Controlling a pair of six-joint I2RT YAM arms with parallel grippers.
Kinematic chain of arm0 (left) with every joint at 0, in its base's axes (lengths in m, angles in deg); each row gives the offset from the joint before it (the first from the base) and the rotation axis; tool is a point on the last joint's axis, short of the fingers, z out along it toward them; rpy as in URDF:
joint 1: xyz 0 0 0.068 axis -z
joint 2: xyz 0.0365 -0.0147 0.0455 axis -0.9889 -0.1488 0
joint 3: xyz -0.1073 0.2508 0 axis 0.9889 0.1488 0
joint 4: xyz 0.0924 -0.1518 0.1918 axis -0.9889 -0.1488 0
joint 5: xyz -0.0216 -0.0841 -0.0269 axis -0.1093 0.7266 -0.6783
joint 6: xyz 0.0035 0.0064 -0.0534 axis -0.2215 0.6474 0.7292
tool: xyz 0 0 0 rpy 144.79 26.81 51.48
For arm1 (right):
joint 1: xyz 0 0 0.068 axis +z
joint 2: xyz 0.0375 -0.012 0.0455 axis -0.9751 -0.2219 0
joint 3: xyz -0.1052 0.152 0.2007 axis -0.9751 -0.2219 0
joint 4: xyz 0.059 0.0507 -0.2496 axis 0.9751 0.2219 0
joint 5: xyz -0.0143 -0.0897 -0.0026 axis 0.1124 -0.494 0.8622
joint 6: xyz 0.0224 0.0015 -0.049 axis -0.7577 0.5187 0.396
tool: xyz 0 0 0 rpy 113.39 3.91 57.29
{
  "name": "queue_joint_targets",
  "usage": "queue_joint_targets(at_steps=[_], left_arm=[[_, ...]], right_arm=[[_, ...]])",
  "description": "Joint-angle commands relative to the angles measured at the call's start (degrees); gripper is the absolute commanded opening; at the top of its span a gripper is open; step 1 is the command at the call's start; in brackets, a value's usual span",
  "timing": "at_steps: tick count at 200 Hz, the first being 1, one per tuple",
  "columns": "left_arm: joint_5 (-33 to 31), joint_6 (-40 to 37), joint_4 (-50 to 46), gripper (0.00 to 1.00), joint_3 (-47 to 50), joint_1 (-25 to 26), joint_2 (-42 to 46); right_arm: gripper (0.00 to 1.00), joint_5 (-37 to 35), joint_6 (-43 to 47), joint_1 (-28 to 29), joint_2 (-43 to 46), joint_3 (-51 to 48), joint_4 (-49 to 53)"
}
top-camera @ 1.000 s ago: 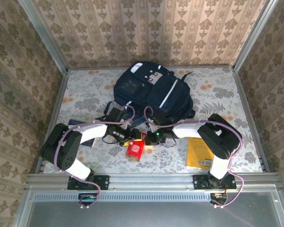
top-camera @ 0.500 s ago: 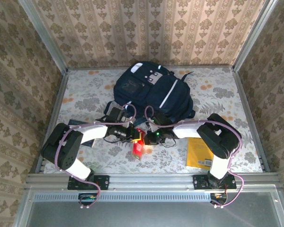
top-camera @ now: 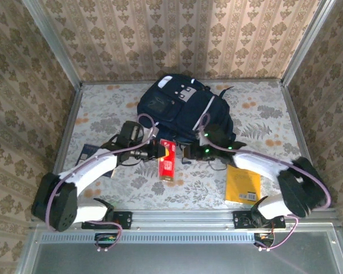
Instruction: Pack the student bag
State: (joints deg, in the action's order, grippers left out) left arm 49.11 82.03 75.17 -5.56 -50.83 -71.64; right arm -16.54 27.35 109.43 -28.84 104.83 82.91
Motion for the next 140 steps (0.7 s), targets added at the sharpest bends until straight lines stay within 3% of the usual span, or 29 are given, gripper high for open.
queue_joint_targets(at_steps=[1, 38, 70, 104, 140], left_arm=[[-2.3, 4.4, 8.0, 0.00, -1.3, -0.4, 3.2], [-7.3, 15.8, 28.6, 0.00, -1.2, 0.7, 2.8], [-10.4, 23.1, 42.6, 0.00, -1.7, 2.5, 0.0], [-13.6, 28.4, 51.5, 0.00, -1.0, 3.6, -2.3], [-17.0, 33.5, 61.5, 0.01, 0.9, 5.0, -6.3]], right_arm=[[0.63, 2.8, -5.9, -1.8, 7.4, -3.7, -7.9], [0.88, 4.5, -20.5, -2.0, 13.0, -10.4, -28.7], [0.96, 4.4, -26.9, -2.0, 12.1, -11.7, -35.8], [0.94, -1.9, -35.7, -1.9, 11.6, -16.7, -49.3], [0.79, -5.4, -45.2, -1.8, 8.3, -17.5, -62.6]])
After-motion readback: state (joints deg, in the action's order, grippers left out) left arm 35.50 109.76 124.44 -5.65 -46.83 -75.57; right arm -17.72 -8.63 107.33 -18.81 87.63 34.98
